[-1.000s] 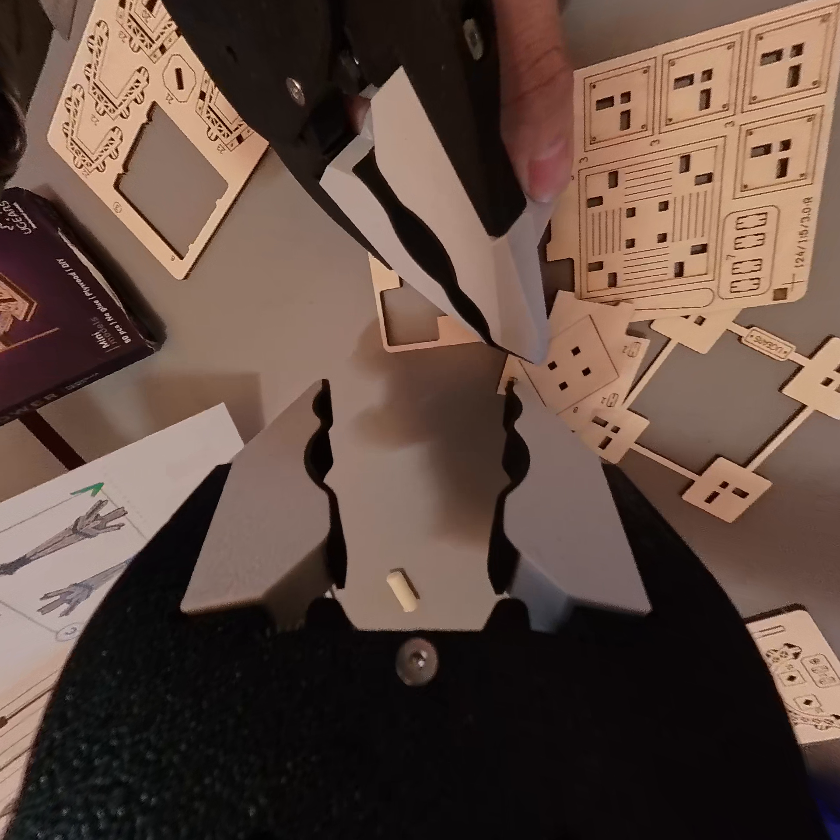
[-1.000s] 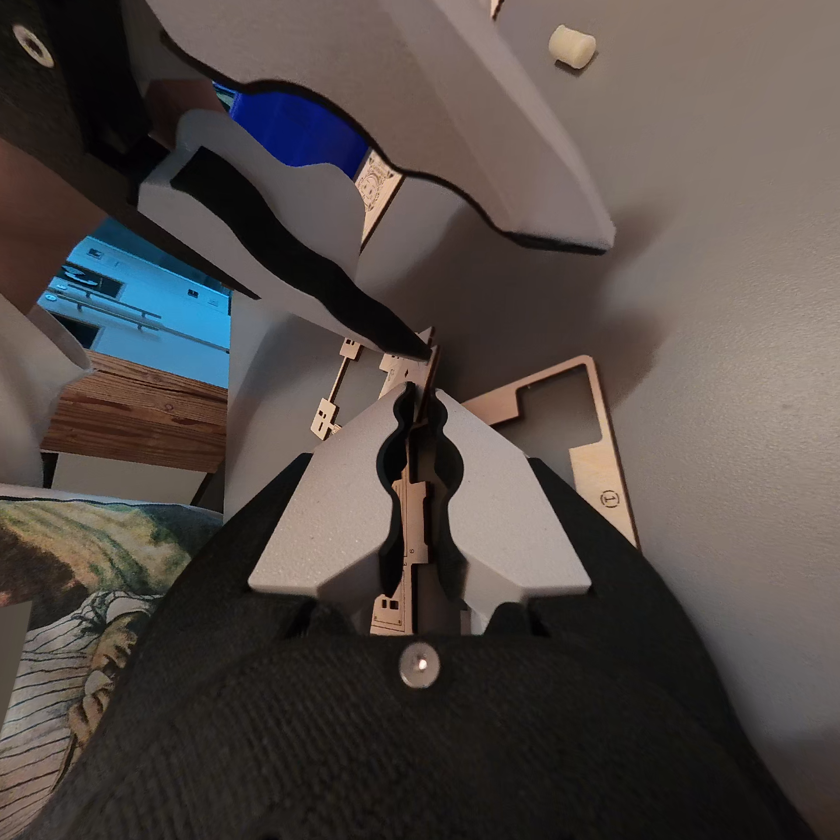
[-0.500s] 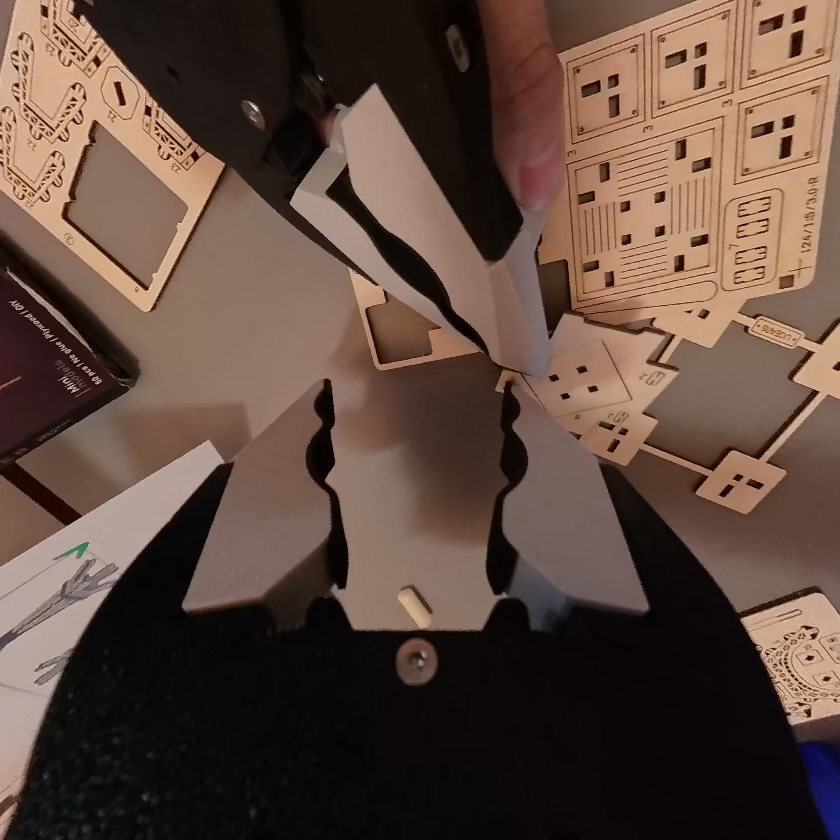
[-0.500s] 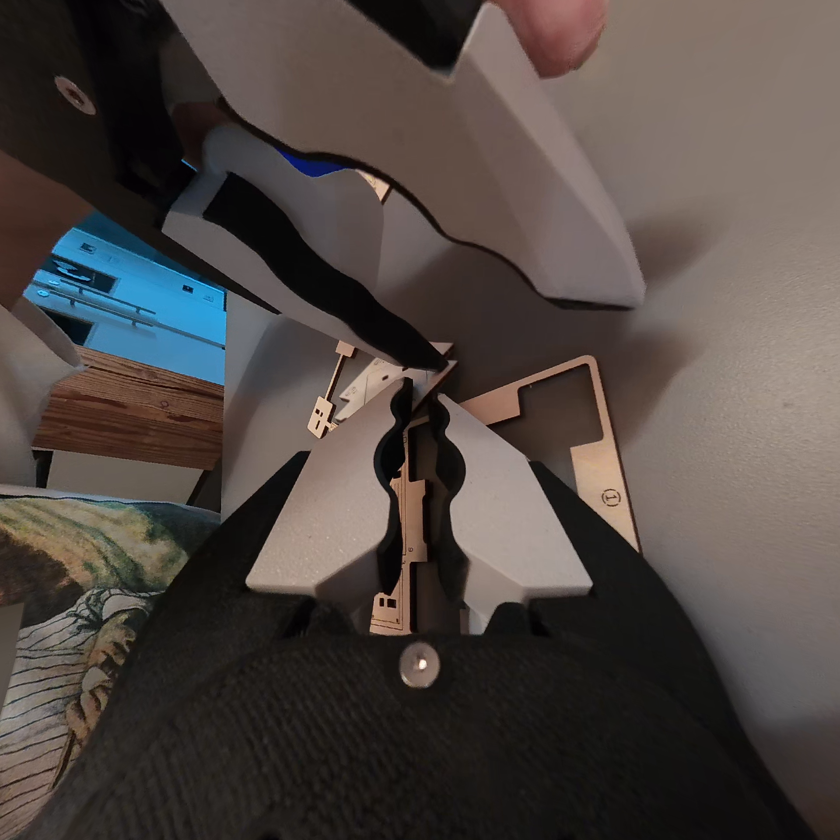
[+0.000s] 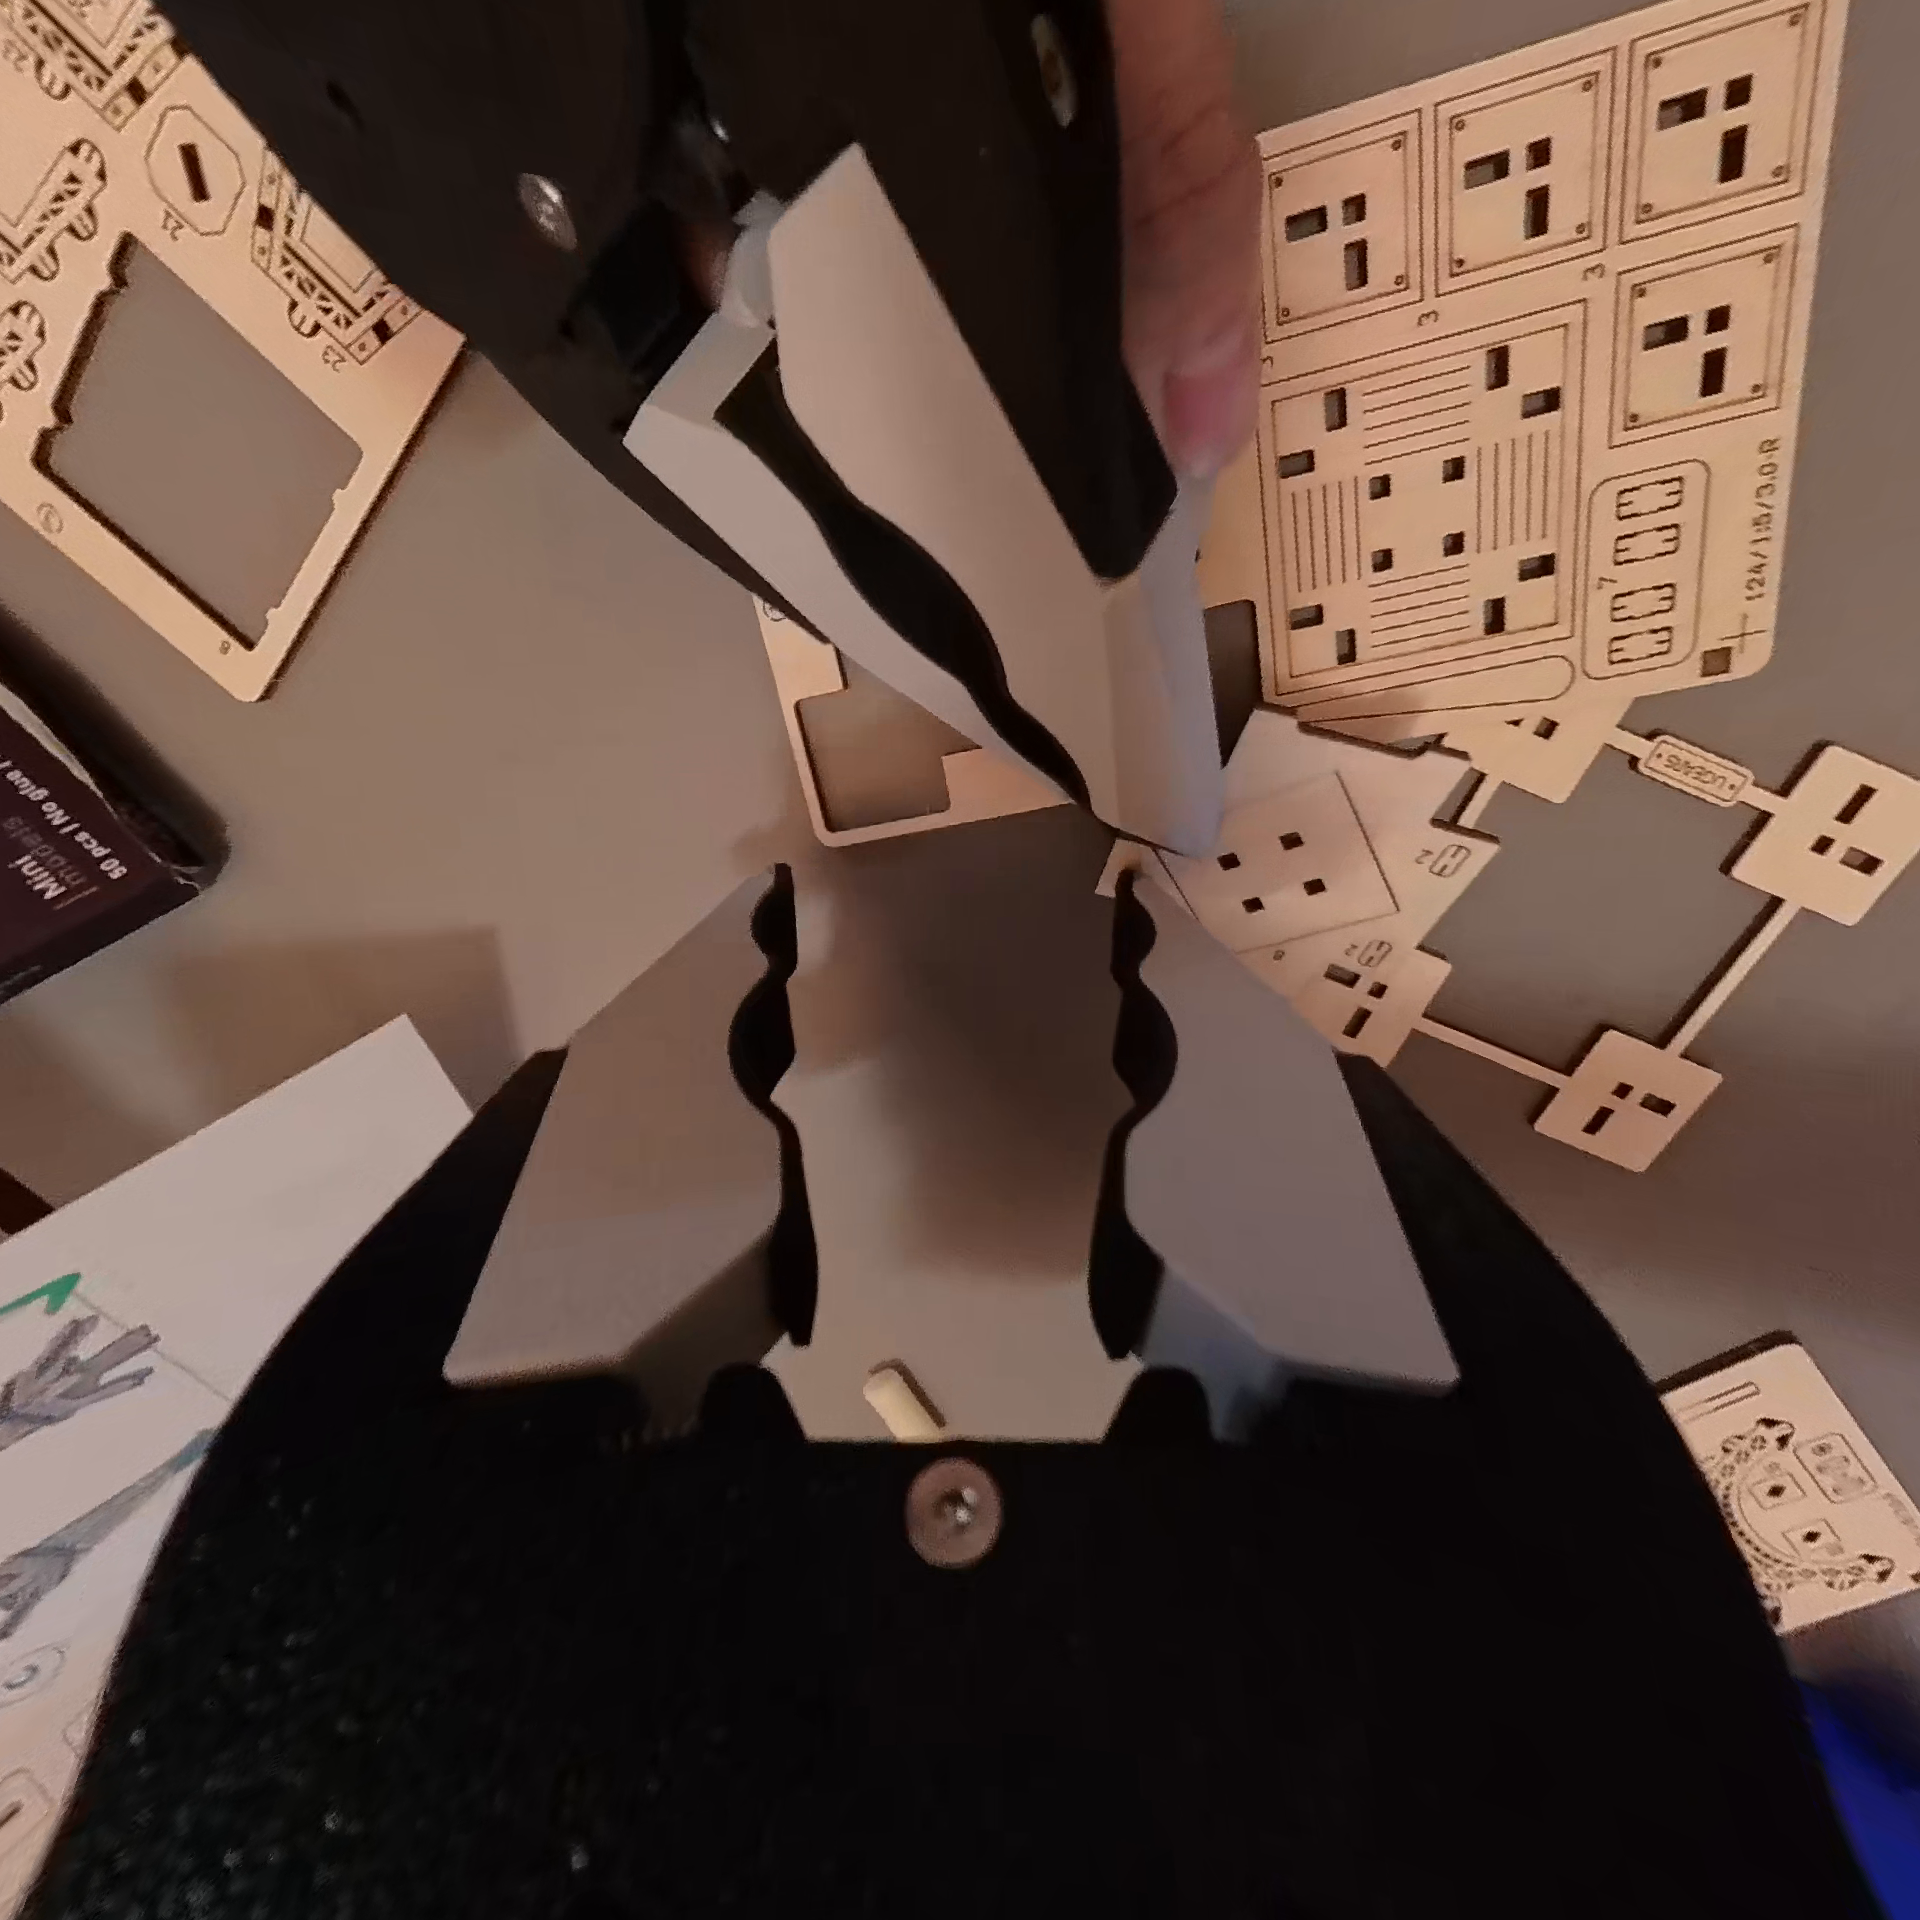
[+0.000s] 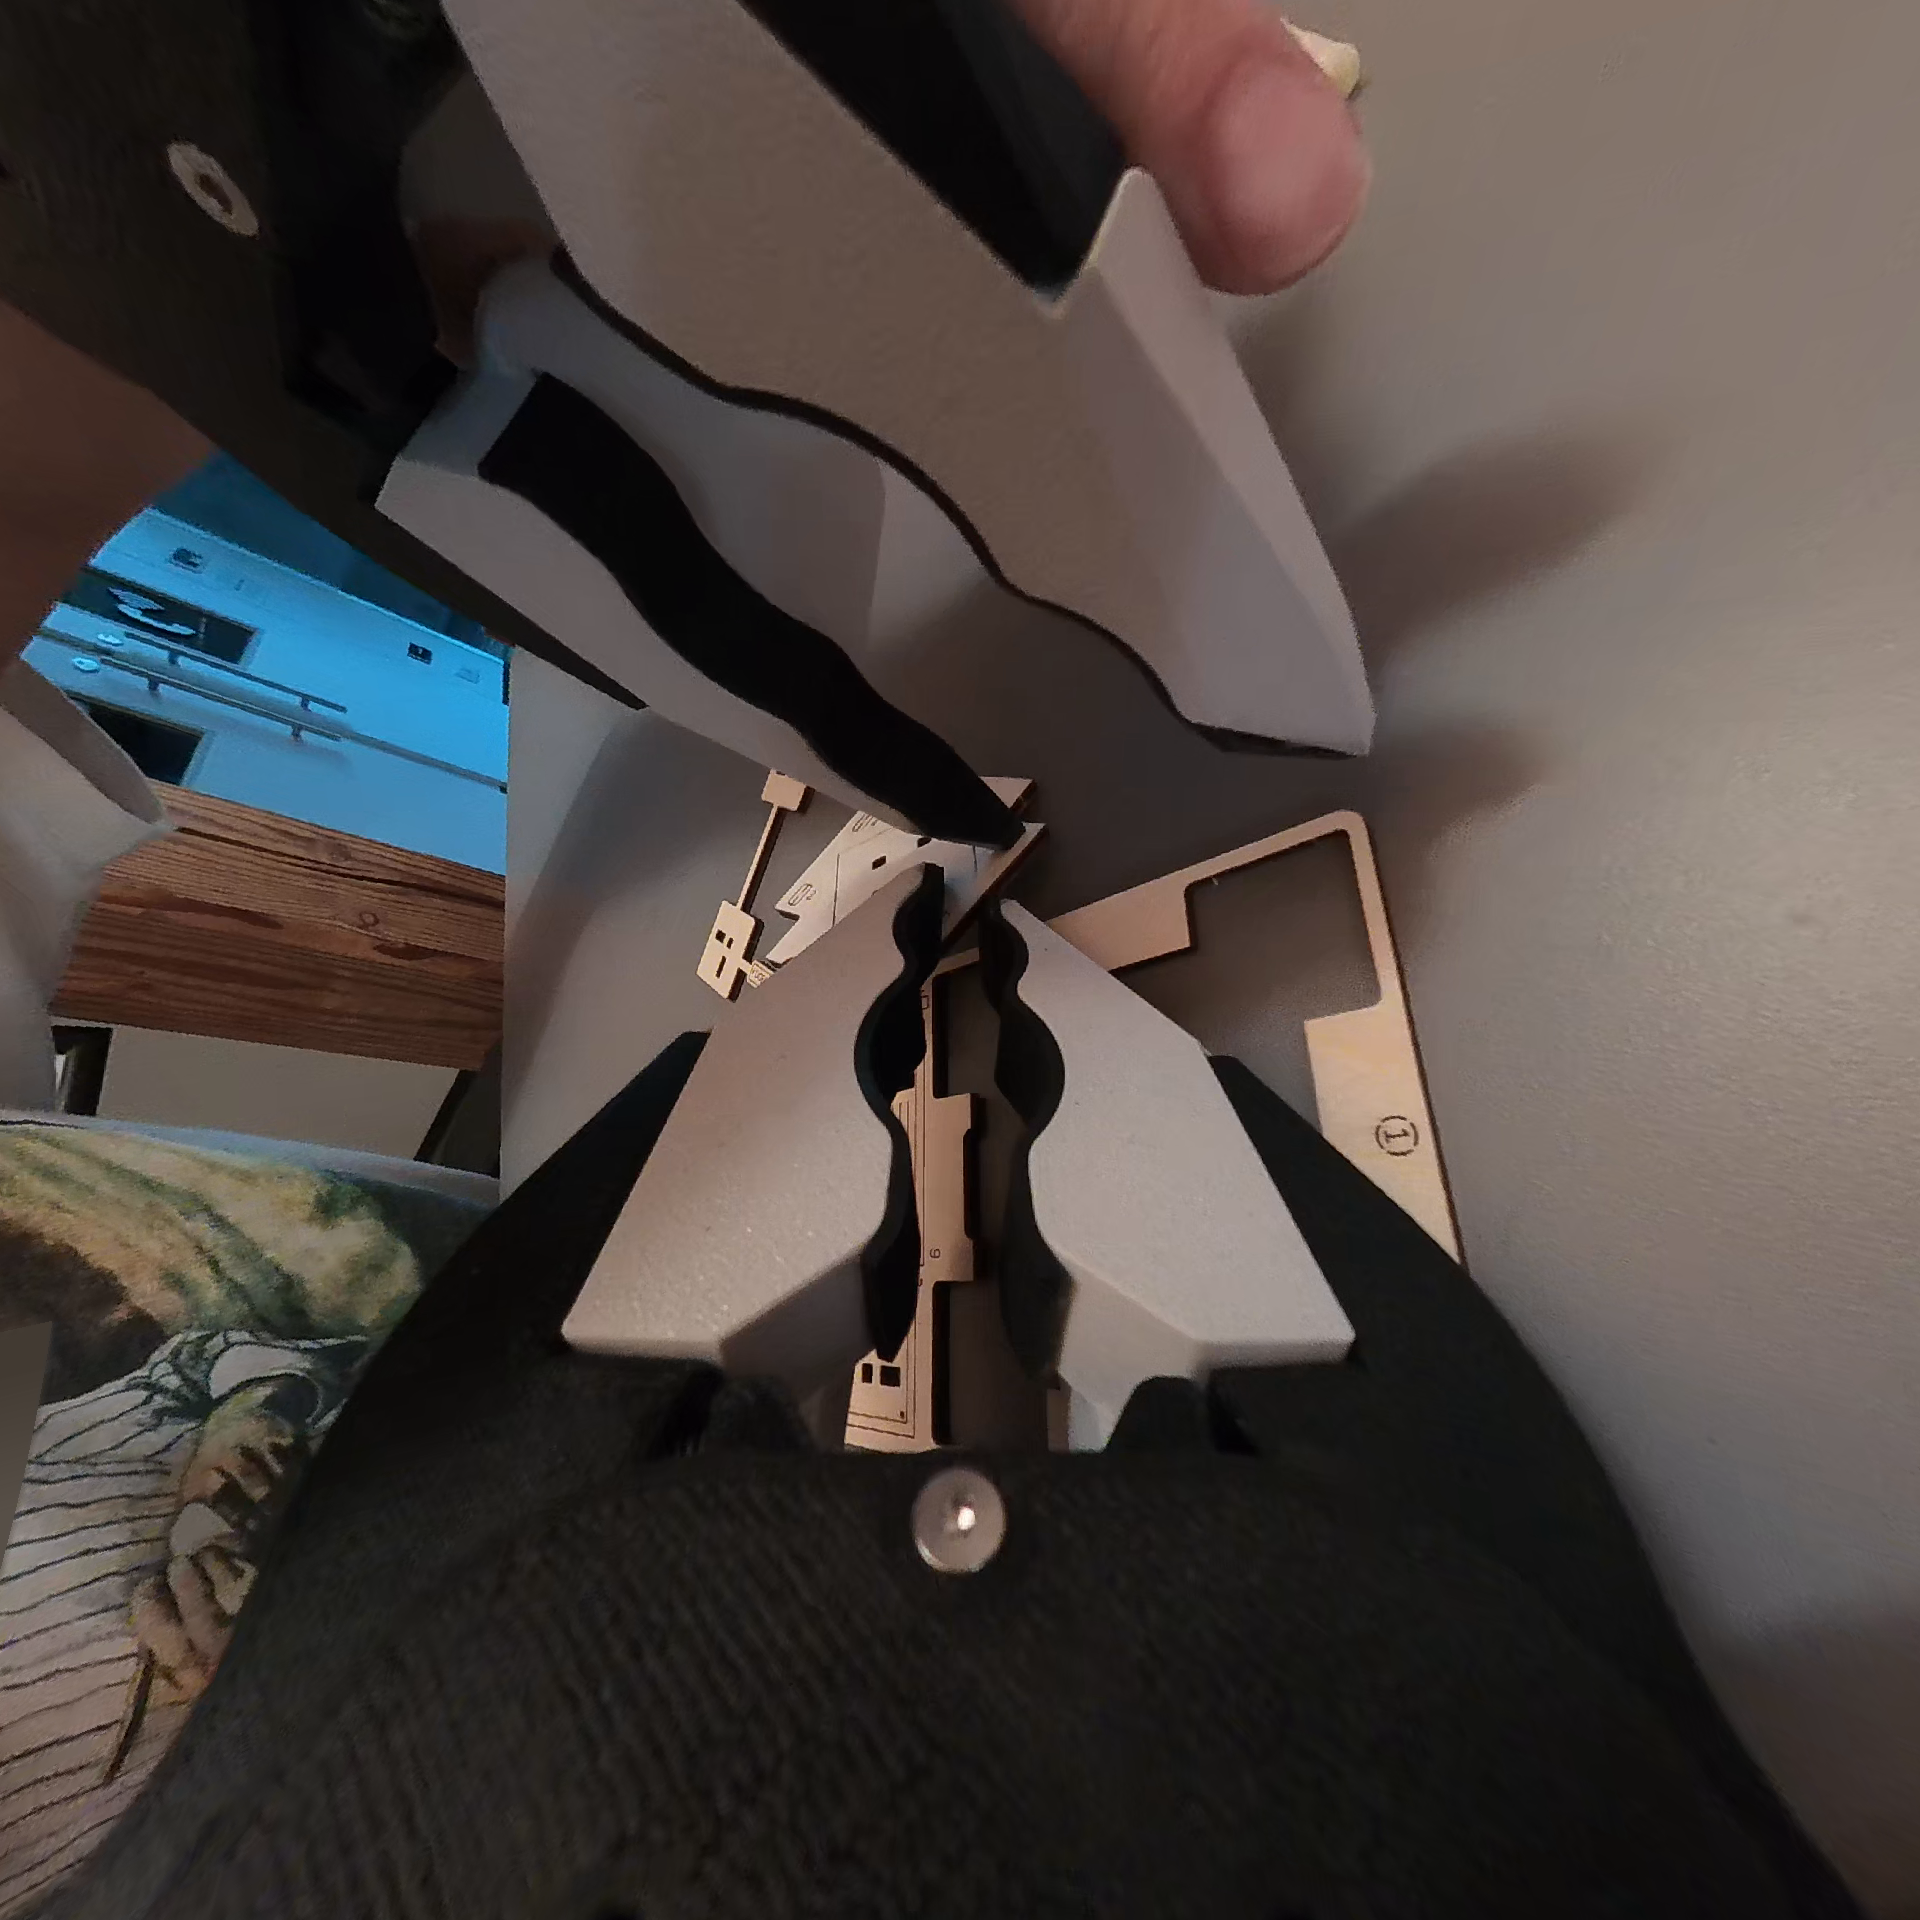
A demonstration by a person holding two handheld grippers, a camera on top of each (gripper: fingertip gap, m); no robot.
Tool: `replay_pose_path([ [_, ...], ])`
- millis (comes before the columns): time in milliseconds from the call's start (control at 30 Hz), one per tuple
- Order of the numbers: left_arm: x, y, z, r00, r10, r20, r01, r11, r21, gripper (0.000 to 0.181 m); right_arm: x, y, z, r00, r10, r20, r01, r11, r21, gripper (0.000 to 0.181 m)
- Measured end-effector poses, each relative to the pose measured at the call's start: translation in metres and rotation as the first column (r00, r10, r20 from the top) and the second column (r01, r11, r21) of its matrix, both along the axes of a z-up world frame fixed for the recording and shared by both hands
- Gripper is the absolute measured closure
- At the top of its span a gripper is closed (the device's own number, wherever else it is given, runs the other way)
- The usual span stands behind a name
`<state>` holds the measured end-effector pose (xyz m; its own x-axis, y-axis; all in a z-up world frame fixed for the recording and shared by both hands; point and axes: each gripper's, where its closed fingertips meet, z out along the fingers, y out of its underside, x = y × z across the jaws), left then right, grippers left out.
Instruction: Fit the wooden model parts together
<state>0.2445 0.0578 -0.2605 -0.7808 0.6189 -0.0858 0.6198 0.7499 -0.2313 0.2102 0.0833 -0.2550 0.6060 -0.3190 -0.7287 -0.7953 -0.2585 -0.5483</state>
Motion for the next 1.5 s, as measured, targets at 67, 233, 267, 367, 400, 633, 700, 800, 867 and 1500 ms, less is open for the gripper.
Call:
replay_pose_path([
  [67, 0.001, 0.000, 0.001, 1.000, 0.015, 0.002, -0.015, 1.000, -0.028, 0.122, 0.000, 0.000, 0.000, 1.000, 0.000, 0.001, 0.000, 1.000, 0.001, 0.177],
  [233, 0.010, -0.004, 0.008, 0.998, 0.068, -0.005, -0.068, 0.983, -0.169, 0.102, -0.001, 0.001, 0.002, 1.000, 0.005, 0.003, -0.005, 1.000, 0.015, 0.177],
  [267, 0.012, -0.004, 0.009, 0.996, 0.080, -0.026, -0.084, 0.978, -0.192, 0.099, -0.001, 0.001, 0.002, 1.000, 0.005, 0.004, -0.005, 1.000, 0.015, 0.177],
  [367, 0.016, -0.006, 0.008, 0.991, 0.103, -0.082, -0.118, 0.969, -0.217, 0.091, -0.001, 0.001, 0.002, 1.000, 0.004, 0.005, -0.004, 1.000, 0.015, 0.177],
  [400, 0.018, -0.006, 0.007, 0.989, 0.113, -0.095, -0.131, 0.969, -0.211, 0.089, -0.001, 0.001, 0.002, 1.000, 0.004, 0.003, -0.004, 1.000, 0.016, 0.177],
  [633, 0.015, -0.007, -0.001, 0.990, 0.096, -0.100, -0.109, 0.985, -0.134, 0.091, 0.000, 0.001, 0.001, 1.000, 0.003, 0.001, -0.003, 1.000, 0.014, 0.176],
  [700, 0.015, -0.008, 0.000, 0.996, 0.070, -0.062, -0.078, 0.990, -0.120, 0.090, 0.000, 0.001, 0.001, 1.000, 0.003, 0.000, -0.003, 1.000, 0.014, 0.176],
  [800, 0.010, -0.006, 0.000, 0.999, 0.041, -0.036, -0.043, 0.996, -0.074, 0.101, -0.001, 0.001, 0.000, 1.000, 0.007, 0.000, -0.007, 1.000, 0.010, 0.176],
  [867, 0.005, -0.003, 0.000, 1.000, 0.021, -0.017, -0.022, 0.998, -0.062, 0.112, -0.001, 0.001, 0.000, 1.000, 0.008, 0.000, -0.008, 1.000, 0.007, 0.176],
  [1500, -0.006, 0.030, 0.078, 0.794, 0.541, -0.278, -0.602, 0.633, -0.486, 0.125, -0.014, 0.001, 0.029, 0.970, 0.056, 0.235, -0.076, 0.994, 0.075, 0.181],
])
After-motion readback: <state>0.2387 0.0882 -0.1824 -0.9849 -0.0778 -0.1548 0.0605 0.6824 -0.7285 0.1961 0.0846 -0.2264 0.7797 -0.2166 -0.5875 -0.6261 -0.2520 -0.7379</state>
